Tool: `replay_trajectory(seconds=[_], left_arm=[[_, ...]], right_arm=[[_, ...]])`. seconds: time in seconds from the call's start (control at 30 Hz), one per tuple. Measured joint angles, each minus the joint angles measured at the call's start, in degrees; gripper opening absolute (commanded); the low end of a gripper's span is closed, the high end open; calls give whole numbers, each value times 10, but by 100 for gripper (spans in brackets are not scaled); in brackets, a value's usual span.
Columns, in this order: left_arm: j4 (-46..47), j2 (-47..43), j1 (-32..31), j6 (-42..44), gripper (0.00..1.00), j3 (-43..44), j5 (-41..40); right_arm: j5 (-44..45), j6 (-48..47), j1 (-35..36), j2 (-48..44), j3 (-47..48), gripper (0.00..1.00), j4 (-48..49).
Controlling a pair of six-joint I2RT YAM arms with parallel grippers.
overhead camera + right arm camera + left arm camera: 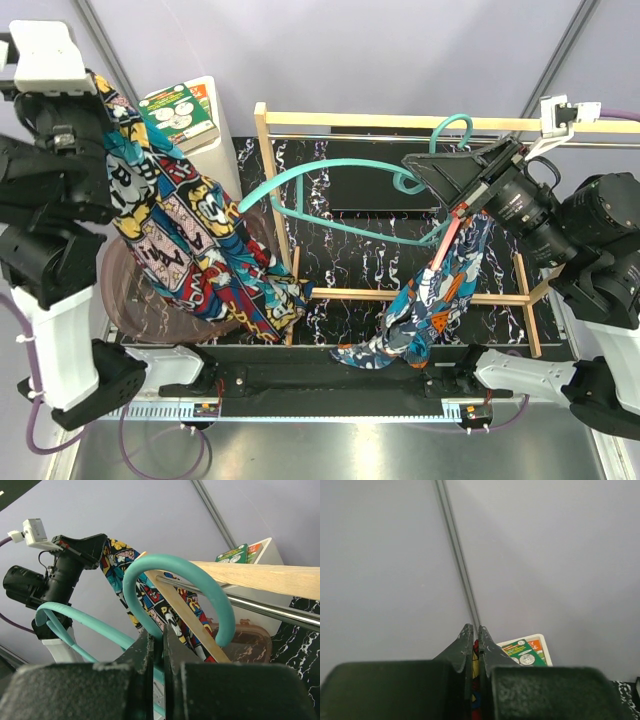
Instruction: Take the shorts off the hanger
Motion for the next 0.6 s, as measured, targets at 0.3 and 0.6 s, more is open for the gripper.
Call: replay_trajectory(seconds=[0.3, 0.6], left_arm=[[20, 66, 84, -6, 0, 58, 23], [159, 90, 113, 44, 0, 113, 30]], right_arm=[[0, 0, 0, 5, 0, 0, -11], [1, -5, 0, 5, 0, 0, -13]])
